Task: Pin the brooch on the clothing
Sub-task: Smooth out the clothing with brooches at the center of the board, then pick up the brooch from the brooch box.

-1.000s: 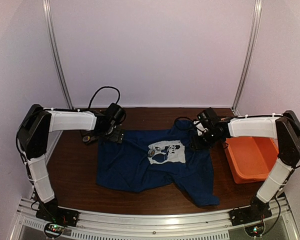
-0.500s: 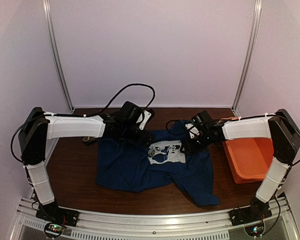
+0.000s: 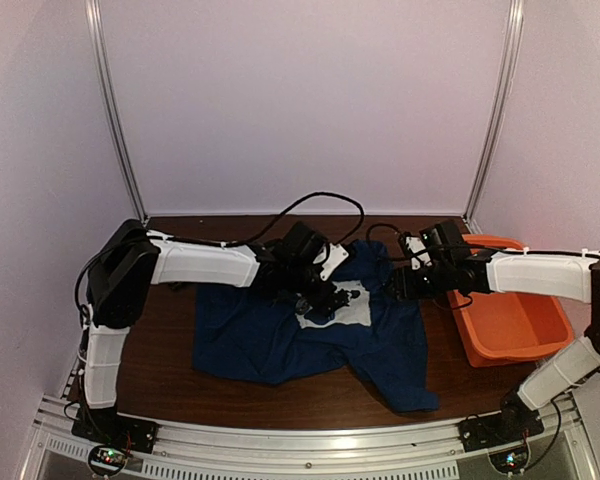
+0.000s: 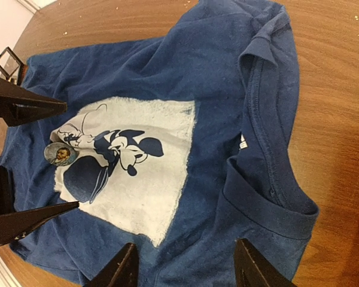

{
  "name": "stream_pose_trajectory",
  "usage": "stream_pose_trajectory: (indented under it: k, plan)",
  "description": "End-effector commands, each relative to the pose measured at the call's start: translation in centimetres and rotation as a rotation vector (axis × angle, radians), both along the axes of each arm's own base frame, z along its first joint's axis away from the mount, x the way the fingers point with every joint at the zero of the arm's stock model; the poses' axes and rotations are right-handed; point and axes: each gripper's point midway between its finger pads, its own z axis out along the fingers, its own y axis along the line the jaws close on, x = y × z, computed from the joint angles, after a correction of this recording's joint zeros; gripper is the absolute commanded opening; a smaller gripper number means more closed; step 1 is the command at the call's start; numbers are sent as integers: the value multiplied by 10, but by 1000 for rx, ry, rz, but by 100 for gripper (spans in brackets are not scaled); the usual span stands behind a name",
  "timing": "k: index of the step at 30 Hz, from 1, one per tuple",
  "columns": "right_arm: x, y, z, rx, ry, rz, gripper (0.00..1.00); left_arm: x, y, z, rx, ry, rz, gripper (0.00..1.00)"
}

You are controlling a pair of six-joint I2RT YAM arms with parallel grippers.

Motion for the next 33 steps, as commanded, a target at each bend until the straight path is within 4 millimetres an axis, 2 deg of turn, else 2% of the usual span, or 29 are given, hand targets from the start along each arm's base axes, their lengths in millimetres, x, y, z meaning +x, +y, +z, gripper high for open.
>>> stream_pose_trajectory:
  k: [1, 3, 5, 8, 10, 12, 14, 15, 17, 22, 25, 28, 33]
  plan:
    - [1, -17, 6, -1, -28, -77, 56, 5, -11, 0, 14, -39, -5, 98]
    - [0, -18, 8, 3, -32, -78, 56, 15, 0, 7, 3, -42, 102, 98]
    - [0, -19, 10, 2, -38, -78, 56, 26, 15, 23, -26, -48, 197, 98]
    - [1, -20, 12, -7, -48, -77, 58, 45, 56, 54, -77, -58, 371, 98]
    - [1, -18, 13, -3, -48, -65, 60, 62, 98, 67, -104, -30, 505, 98]
    - [1, -15, 16, 9, -53, -52, 62, 74, 143, 71, -143, 37, 633, 98]
    - [1, -14, 19, 16, -58, -45, 73, 87, 196, 72, -149, 55, 774, 98]
    - [2, -13, 21, 20, -63, -41, 74, 90, 219, 70, -148, 58, 829, 98]
    - [2, -11, 24, 27, -71, -31, 74, 89, 261, 69, -146, 57, 933, 98]
    - [4, -12, 28, 8, -73, -23, 76, 84, 341, 55, -201, 109, 1171, 97]
    - [4, -12, 30, 8, -75, -23, 78, 80, 372, 40, -250, 165, 1271, 98]
    - [3, -11, 31, 17, -76, -21, 80, 78, 393, 23, -232, 191, 1352, 98]
    - [1, -10, 32, 23, -77, -16, 82, 82, 410, -8, -216, 257, 1419, 98]
